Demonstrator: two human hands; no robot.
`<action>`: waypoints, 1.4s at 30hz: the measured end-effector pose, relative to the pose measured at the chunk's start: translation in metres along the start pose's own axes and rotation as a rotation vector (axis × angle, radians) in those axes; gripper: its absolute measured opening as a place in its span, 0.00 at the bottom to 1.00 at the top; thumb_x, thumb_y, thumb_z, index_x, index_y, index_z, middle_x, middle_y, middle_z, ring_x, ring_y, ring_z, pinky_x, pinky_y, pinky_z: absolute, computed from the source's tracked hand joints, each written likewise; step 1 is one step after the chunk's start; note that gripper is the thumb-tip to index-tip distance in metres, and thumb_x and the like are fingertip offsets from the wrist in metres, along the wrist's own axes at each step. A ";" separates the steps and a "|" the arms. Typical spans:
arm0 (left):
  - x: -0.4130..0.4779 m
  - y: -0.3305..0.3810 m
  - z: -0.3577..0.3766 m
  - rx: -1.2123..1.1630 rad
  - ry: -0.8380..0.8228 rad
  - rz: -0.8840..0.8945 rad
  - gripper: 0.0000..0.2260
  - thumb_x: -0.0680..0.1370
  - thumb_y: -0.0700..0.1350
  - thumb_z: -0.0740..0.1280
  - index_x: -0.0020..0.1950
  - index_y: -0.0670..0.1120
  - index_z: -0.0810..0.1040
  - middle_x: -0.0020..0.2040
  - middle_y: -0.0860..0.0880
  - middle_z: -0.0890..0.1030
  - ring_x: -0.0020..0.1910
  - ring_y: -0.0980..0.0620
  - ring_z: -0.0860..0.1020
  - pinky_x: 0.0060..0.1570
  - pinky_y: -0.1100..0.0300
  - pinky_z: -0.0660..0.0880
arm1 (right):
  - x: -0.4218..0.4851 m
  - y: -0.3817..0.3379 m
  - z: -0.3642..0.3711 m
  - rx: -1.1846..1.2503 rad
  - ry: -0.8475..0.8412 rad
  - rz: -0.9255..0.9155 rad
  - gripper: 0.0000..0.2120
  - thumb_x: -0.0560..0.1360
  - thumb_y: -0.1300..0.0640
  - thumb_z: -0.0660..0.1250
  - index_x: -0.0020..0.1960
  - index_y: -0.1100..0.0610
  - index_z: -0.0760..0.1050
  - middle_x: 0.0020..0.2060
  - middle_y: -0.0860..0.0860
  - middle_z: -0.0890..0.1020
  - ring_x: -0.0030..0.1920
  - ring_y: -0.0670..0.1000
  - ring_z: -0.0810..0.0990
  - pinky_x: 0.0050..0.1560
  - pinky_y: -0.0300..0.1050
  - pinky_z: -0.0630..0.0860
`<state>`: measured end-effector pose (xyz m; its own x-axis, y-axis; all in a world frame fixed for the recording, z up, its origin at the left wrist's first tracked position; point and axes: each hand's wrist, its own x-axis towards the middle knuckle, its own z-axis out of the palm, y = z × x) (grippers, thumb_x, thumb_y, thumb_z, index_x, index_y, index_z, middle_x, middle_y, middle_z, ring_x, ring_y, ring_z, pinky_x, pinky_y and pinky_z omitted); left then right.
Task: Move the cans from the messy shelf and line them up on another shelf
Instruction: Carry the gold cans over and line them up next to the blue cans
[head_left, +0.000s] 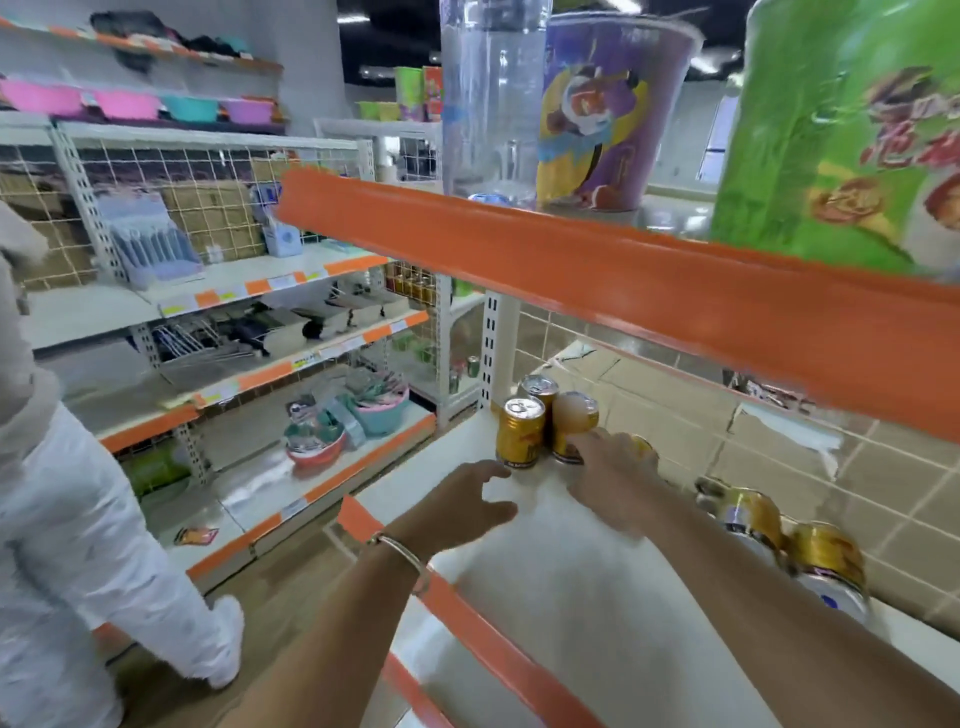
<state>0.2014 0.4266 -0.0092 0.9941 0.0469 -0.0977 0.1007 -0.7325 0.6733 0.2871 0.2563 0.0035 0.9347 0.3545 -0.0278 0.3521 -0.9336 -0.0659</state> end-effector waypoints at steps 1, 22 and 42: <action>0.010 -0.003 -0.008 -0.001 0.008 0.021 0.21 0.76 0.48 0.67 0.69 0.49 0.69 0.68 0.46 0.71 0.64 0.48 0.73 0.62 0.57 0.71 | 0.010 -0.003 -0.002 -0.020 -0.007 0.024 0.22 0.75 0.51 0.61 0.69 0.46 0.64 0.68 0.50 0.68 0.68 0.56 0.65 0.63 0.57 0.63; 0.120 -0.030 -0.034 -0.185 -0.031 0.091 0.28 0.72 0.43 0.72 0.69 0.43 0.66 0.67 0.45 0.71 0.56 0.53 0.70 0.50 0.64 0.66 | 0.091 -0.013 -0.008 -0.215 0.032 0.235 0.10 0.77 0.52 0.61 0.57 0.47 0.75 0.57 0.52 0.73 0.62 0.54 0.68 0.58 0.52 0.61; 0.144 -0.027 0.003 -0.349 -0.172 0.288 0.24 0.59 0.39 0.72 0.52 0.53 0.72 0.45 0.50 0.83 0.45 0.50 0.82 0.47 0.54 0.80 | 0.037 -0.021 0.010 0.264 -0.067 0.178 0.27 0.65 0.54 0.72 0.60 0.54 0.68 0.53 0.53 0.73 0.54 0.54 0.73 0.46 0.44 0.70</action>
<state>0.3414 0.4512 -0.0441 0.9654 -0.2591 0.0289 -0.1411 -0.4263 0.8935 0.3140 0.2901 -0.0065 0.9720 0.1975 -0.1273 0.1500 -0.9386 -0.3107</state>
